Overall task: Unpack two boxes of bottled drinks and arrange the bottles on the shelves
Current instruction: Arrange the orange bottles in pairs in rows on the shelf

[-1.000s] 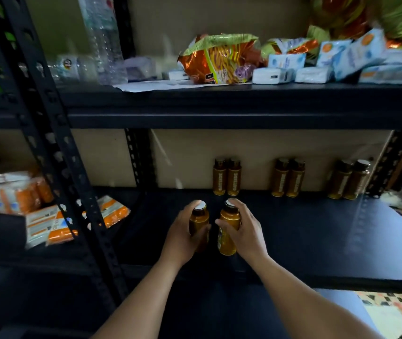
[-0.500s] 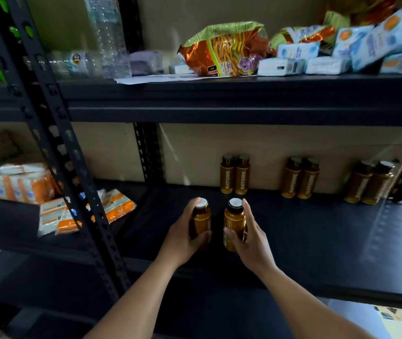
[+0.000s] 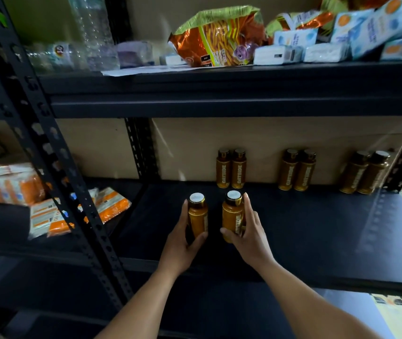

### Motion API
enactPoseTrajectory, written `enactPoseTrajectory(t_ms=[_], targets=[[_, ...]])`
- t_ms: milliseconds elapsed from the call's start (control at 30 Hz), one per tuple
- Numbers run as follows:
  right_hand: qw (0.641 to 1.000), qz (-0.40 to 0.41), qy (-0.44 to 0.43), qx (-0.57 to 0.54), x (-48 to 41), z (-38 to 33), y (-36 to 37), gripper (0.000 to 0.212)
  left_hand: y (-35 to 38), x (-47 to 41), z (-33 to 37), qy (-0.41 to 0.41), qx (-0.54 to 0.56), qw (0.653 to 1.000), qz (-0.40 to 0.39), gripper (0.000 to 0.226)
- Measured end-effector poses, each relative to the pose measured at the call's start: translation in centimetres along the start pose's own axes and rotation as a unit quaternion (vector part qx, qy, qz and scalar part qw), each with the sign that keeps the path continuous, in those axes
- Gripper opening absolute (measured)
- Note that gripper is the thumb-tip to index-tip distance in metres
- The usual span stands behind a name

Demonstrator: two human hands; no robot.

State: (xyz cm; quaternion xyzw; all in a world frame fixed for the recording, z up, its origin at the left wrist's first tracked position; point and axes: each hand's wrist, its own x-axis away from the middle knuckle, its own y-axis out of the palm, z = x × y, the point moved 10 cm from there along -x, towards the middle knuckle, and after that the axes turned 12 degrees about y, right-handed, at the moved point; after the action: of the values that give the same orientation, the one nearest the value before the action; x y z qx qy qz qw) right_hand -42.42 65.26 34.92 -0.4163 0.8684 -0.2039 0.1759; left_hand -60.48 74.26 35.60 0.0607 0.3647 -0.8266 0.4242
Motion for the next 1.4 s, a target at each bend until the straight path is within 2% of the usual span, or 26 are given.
enactPoseTrajectory(t_ms=[200,367,533,600,900,1133,1400], targets=[[1.000,-0.009,0.014,-0.016,0.1,0.5,-0.1,0.120,0.3,0.0,-0.8,-0.008,0.013,1.000,-0.019,0.096],[0.999,-0.027,0.022,-0.004,0.1,0.7,0.4,0.118,0.4,0.1,-1.2,-0.031,0.025,0.999,-0.020,0.096],[0.999,-0.036,0.015,0.006,0.1,0.4,0.6,0.121,-0.2,-0.2,-1.3,-0.045,0.026,0.998,0.021,0.114],[0.999,-0.043,0.011,0.013,0.0,0.4,0.9,0.120,-0.2,-0.2,-1.2,-0.041,0.024,0.999,0.022,0.113],[0.998,-0.056,0.010,0.017,0.1,0.2,1.1,0.118,0.0,-0.3,-1.2,-0.040,0.020,0.999,0.008,0.116],[0.996,-0.085,0.003,0.033,0.3,-0.6,2.5,0.111,0.7,-0.7,-0.5,-0.006,-0.038,0.999,-0.037,0.109],[0.996,-0.081,0.009,0.031,0.3,-1.1,3.5,0.110,-0.2,-0.8,-1.3,0.002,-0.038,0.998,-0.056,0.111]])
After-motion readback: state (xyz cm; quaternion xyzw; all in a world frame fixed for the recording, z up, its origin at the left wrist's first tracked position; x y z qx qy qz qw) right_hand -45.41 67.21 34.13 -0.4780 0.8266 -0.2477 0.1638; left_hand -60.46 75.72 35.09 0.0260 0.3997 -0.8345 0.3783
